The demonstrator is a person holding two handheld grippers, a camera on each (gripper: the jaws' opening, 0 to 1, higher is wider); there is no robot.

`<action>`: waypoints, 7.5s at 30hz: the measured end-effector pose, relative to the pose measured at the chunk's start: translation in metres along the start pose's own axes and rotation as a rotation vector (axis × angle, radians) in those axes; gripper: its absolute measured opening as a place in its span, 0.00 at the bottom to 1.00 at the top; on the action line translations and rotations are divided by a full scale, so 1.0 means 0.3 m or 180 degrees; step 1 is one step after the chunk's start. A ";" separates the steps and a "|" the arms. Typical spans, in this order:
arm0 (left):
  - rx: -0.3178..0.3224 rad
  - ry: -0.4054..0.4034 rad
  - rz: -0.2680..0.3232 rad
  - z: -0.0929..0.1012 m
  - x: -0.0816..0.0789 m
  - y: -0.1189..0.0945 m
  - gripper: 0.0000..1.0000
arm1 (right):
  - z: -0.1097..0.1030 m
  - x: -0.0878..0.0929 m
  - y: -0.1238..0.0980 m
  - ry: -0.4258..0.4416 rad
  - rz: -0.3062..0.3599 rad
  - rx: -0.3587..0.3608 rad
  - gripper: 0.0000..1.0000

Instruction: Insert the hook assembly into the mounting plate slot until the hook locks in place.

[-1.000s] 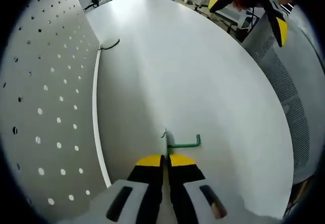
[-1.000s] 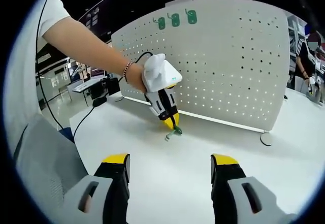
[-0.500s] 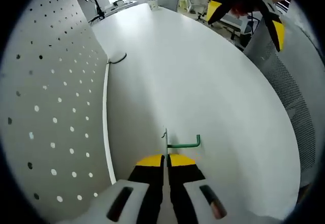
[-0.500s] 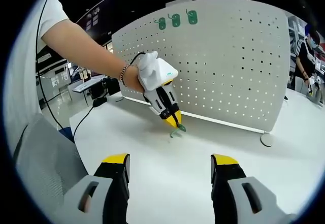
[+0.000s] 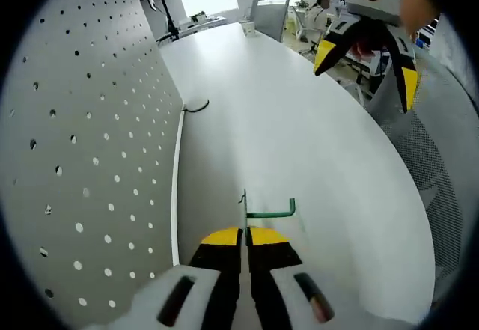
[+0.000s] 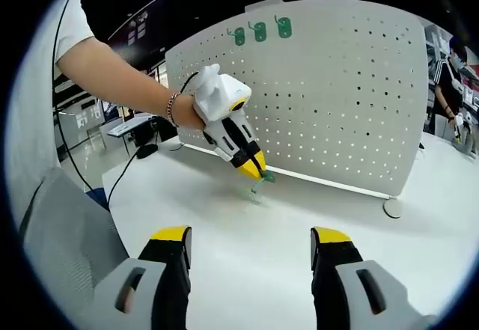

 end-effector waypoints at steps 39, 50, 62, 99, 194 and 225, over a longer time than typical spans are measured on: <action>-0.0487 -0.1268 0.1444 0.022 -0.126 -0.290 0.02 | 0.013 -0.034 -0.019 -0.0011 0.0118 0.0061 0.62; -0.0579 -0.1528 0.1969 0.054 -0.159 -0.408 0.02 | 0.009 -0.061 -0.020 0.0014 0.0180 0.0072 0.62; -0.0664 -0.1589 0.2291 0.123 -0.164 -0.517 0.02 | 0.000 -0.090 -0.028 -0.0002 0.0247 0.0077 0.62; -0.0953 -0.1853 0.2820 0.176 -0.178 -0.668 0.02 | 0.003 -0.341 -0.117 -0.0063 0.1222 0.0134 0.61; -0.1293 -0.2055 0.2901 0.217 -0.158 -0.664 0.02 | -0.141 -0.680 0.169 0.0535 0.1634 -0.0532 0.07; -0.1435 -0.2108 0.2893 0.220 -0.152 -0.669 0.02 | -0.133 -0.678 0.178 0.0876 0.1570 -0.0381 0.00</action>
Point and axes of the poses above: the point that each gripper's makers call its tool centre point, and the gripper's own axes: y roughly forward along the fingers, z roughly to its right, x roughly out of its underside, the point moved 2 cm from there along -y, roughly backward along the fingers, and after that the axes turned 15 degrees about -y, right-handed, at the moved point
